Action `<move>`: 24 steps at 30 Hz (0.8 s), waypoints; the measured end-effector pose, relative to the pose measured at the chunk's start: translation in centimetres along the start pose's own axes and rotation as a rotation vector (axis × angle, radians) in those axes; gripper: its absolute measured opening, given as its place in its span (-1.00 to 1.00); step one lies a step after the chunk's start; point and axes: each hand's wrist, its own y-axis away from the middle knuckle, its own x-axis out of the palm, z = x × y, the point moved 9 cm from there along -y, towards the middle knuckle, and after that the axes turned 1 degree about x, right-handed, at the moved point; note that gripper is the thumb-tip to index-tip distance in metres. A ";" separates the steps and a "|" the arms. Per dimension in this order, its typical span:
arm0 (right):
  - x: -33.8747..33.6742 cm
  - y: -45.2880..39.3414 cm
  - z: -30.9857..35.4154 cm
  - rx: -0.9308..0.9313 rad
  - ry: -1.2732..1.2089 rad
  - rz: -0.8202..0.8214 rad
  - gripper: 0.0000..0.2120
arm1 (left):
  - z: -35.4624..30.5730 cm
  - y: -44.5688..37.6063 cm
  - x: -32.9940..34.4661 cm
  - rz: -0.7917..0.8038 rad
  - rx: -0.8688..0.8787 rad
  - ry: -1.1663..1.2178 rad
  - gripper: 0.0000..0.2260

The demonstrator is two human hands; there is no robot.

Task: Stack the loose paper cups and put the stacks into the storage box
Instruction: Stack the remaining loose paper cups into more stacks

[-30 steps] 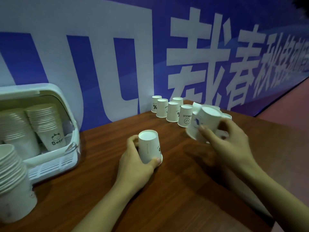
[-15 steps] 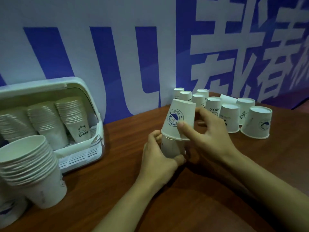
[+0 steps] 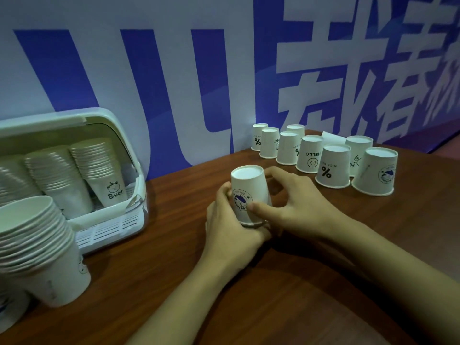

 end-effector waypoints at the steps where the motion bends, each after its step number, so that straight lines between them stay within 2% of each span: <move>1: 0.4 0.1 -0.2 0.013 -0.040 0.040 -0.54 | 0.1 0.1 -0.2 -0.020 0.002 0.035 0.01; 4: 0.9 0.2 -0.2 0.012 -0.082 0.129 -0.57 | 0.4 0.1 -0.6 -0.044 -0.017 0.064 -0.34; 6: 0.0 -0.1 -0.3 -0.022 -0.058 0.063 -0.59 | 0.2 0.0 -0.7 -0.042 0.004 0.055 -0.47; 9: -4.5 -0.4 -1.9 0.029 0.068 -0.300 -0.50 | 0.0 0.0 -0.7 -0.034 0.004 0.027 -0.49; 11: -7.6 -0.5 -3.3 0.129 0.304 -0.476 -0.43 | 0.0 0.0 -0.7 -0.026 -0.004 0.005 -0.46; 13: -9.3 -0.9 -5.2 0.270 0.588 -0.475 -0.32 | -0.2 0.2 -0.6 -0.013 -0.010 0.002 -0.41; 15: -9.4 -1.1 -7.1 0.413 0.744 -0.376 -0.23 | -0.4 0.3 -0.7 -0.008 -0.009 0.008 -0.38; 17: -8.7 -1.0 -8.3 0.488 0.843 -0.311 -0.31 | -0.5 0.3 -0.8 -0.018 -0.001 0.004 -0.37; 19: -8.4 -1.2 -8.2 0.452 0.882 -0.331 -0.48 | -0.5 0.4 -0.8 -0.022 0.002 0.006 -0.37; 21: -8.8 -1.2 -7.6 0.394 0.840 -0.395 -0.60 | -0.6 0.5 -0.8 -0.023 0.006 0.008 -0.36; 24: -8.2 -1.4 -6.4 0.295 0.647 -0.384 -0.74 | -0.5 0.6 -0.8 -0.019 0.002 0.007 -0.35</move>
